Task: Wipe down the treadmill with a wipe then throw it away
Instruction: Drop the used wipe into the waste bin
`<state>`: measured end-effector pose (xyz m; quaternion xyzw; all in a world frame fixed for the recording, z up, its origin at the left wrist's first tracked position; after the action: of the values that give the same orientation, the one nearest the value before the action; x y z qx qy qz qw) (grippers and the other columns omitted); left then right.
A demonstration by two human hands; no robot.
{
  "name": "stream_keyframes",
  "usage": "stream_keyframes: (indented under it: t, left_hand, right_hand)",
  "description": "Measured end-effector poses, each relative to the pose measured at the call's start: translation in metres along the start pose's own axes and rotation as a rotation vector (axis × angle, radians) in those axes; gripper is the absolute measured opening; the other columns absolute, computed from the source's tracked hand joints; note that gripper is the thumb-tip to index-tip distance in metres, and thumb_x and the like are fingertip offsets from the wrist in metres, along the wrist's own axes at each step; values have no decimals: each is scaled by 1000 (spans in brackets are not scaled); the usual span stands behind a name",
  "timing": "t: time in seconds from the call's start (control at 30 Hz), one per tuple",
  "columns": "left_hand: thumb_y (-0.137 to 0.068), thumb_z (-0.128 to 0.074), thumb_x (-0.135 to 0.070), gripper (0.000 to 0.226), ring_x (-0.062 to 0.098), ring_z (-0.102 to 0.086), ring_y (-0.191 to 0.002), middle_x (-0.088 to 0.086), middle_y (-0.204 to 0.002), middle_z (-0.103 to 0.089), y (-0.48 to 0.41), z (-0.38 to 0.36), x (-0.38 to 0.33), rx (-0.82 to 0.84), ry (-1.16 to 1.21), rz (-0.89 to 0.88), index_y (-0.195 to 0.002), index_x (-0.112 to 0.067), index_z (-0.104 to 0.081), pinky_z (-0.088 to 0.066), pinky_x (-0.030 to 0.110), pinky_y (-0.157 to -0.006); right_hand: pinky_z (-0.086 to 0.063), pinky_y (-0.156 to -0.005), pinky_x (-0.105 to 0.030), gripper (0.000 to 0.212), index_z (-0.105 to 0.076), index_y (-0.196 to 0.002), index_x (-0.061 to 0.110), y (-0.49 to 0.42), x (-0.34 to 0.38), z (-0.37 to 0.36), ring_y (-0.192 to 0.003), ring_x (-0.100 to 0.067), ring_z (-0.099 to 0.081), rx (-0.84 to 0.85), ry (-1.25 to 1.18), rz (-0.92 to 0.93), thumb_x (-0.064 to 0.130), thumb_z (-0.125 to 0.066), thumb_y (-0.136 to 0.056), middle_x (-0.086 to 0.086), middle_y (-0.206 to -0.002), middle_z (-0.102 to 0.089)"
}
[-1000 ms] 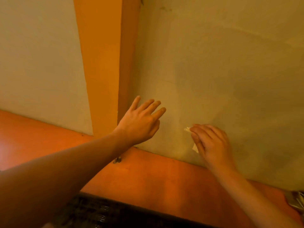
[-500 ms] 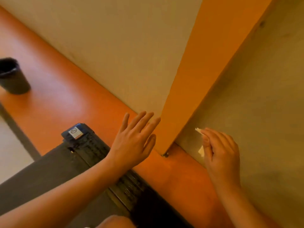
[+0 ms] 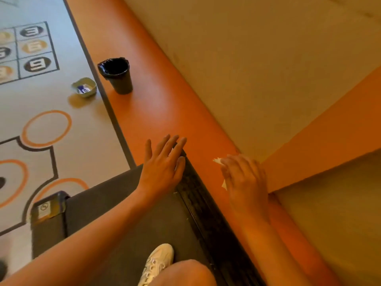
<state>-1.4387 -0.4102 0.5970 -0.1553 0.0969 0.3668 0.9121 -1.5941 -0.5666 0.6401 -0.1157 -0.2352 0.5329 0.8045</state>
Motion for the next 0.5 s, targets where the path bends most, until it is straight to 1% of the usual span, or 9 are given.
stream_keyframes:
  t: [0.07,0.13,0.23,0.33,0.37,0.43,0.5]
  left_hand:
    - [-108,-25,-49,56,26,-22,-155,3,-163,-36,-4,23,10,-10,-14,50,-159,-27,-33,6,60,-125]
    - [-108,-25,-49,55,28,-26,-154,4,-161,-40,-5,49,19,-32,-20,74,-157,-27,-36,0,65,-124]
    - [-107,-30,-47,53,29,-29,-153,6,-160,-42,-6,84,32,-52,-20,98,-155,-26,-37,-7,70,-121]
    - [-106,-33,-47,53,31,-32,-151,7,-158,-45,-9,112,42,-62,-2,132,-154,-24,-41,-4,68,-122]
    - [-106,-32,-47,54,32,-33,-151,8,-157,-45,-11,121,45,-63,4,138,-154,-23,-42,-3,67,-122]
    - [-106,-31,-47,55,33,-34,-150,9,-157,-46,-14,140,50,-57,22,160,-153,-22,-44,0,66,-123]
    - [-105,-31,-46,55,33,-34,-150,9,-156,-47,-20,161,56,-60,40,210,-152,-21,-46,5,62,-123]
  right_hand:
    - [-47,-97,-43,37,-74,-113,15,-20,23,1,-114,-27,-61,16,7,27,35,-45,-102,-5,-116,-71]
    - [-51,-95,-44,36,-75,-110,17,-35,47,9,-112,-24,-60,26,10,65,35,-45,-101,-4,-113,-71]
    - [-55,-95,-47,31,-73,-108,18,-58,77,29,-112,-26,-63,47,16,133,33,-47,-100,-5,-113,-71]
    - [-56,-94,-49,18,-73,-107,17,-81,98,49,-113,-27,-62,42,27,154,26,-60,-98,-6,-114,-70]
    - [-55,-95,-49,18,-73,-108,17,-89,104,53,-115,-26,-60,40,30,146,25,-62,-96,-6,-116,-70]
    - [-53,-97,-48,23,-73,-110,17,-103,117,61,-119,-23,-53,56,23,120,29,-56,-99,-7,-119,-69]
    - [-52,-97,-48,31,-73,-111,17,-117,130,68,-119,-23,-53,95,5,105,33,-49,-100,-7,-121,-69]
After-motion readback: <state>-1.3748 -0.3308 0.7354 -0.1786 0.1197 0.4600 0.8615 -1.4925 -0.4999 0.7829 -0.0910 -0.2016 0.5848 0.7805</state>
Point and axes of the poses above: each hand's wrist, its own y-axis away from the middle knuckle, its own z-axis out of the back of the hand, x = y × z, the point moved 4 cm from there along -y, towards the middle knuckle
